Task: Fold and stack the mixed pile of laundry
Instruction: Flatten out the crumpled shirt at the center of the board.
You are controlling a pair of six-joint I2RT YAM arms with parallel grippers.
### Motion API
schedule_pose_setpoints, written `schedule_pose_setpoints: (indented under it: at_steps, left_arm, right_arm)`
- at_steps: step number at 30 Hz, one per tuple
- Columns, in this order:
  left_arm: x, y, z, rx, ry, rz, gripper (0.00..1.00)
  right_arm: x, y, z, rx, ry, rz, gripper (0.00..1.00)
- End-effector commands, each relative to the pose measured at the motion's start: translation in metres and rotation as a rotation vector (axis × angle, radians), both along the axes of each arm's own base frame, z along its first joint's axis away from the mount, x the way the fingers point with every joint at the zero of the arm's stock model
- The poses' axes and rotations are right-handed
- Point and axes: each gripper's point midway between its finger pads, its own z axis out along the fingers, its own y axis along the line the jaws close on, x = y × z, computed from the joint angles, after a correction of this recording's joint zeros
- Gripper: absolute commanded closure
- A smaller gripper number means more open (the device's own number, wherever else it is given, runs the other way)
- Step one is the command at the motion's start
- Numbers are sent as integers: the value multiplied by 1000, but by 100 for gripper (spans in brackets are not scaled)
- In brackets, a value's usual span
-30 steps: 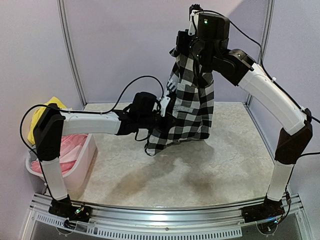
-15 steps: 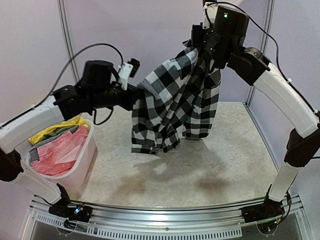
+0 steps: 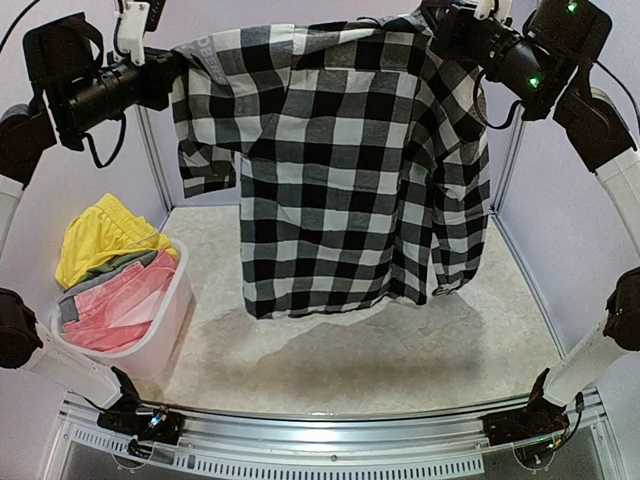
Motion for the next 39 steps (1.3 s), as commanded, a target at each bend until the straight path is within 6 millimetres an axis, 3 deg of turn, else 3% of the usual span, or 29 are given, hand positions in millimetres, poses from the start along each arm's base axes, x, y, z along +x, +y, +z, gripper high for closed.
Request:
schedule_pose_setpoints:
  at_steps: [1, 7, 12, 15, 18, 20, 21, 22, 24, 26, 27, 28, 29, 30, 31, 32, 33, 34, 35, 36, 37, 39]
  left_arm:
    - [3, 33, 23, 94, -67, 135, 100]
    - [-14, 47, 78, 70, -227, 142, 100]
    - [-9, 38, 100, 82, -325, 131, 100]
    - [18, 25, 95, 85, -322, 123, 100]
    - [62, 5, 74, 69, -268, 78, 100]
    - [98, -9, 49, 67, -209, 60, 100]
    - [125, -24, 24, 83, -156, 43, 100]
    - [138, -32, 11, 83, -127, 30, 100]
    - [180, -56, -43, 111, -22, -11, 100]
    - [222, -79, -111, 135, 107, -34, 100]
    - [248, -95, -163, 135, 199, -48, 100]
    - [264, -107, -201, 131, 262, -61, 100]
    - [281, -118, -244, 125, 333, -62, 94]
    - [292, -129, -281, 111, 399, -68, 80]
    - [297, -137, -314, 95, 457, -76, 54]
    - [301, -141, -345, 75, 519, -55, 30]
    - [299, -141, -369, 79, 572, -29, 10]
    - [294, -144, -382, 92, 608, -22, 2]
    - [288, -147, -389, 109, 624, -23, 1]
    - [279, -150, -398, 133, 643, -29, 0]
    - [271, -153, -394, 148, 638, -36, 0]
    - [260, -156, -387, 175, 632, -30, 0]
  right_arm:
    - [-39, 14, 22, 29, -62, 210, 100]
    - [-77, 25, 41, 53, -111, 253, 100]
    - [-96, 34, 43, 87, -97, 241, 100]
    - [-76, 22, 29, 146, -3, 83, 100]
    - [-44, -7, -3, 203, 119, -210, 100]
    - [-19, -22, -27, 147, 163, -362, 100]
    - [-1, -30, -42, 102, 190, -411, 100]
    - [19, -38, -61, 134, 250, -414, 100]
    - [65, -63, -110, 199, 399, -430, 100]
    - [109, -94, -166, 281, 541, -503, 100]
    - [130, -108, -205, 275, 623, -558, 100]
    - [150, -125, -242, 279, 708, -602, 100]
    - [165, -142, -278, 323, 801, -630, 100]
    - [186, -168, -323, 347, 900, -682, 100]
    - [199, -179, -355, 396, 984, -667, 98]
    - [213, -185, -388, 408, 1061, -639, 80]
    - [221, -196, -411, 414, 1120, -624, 53]
    - [226, -206, -443, 387, 1197, -645, 31]
    - [227, -218, -465, 373, 1261, -674, 19]
    - [227, -227, -478, 366, 1300, -682, 15]
    - [226, -233, -492, 355, 1331, -690, 12]
    - [225, -242, -500, 322, 1339, -684, 11]
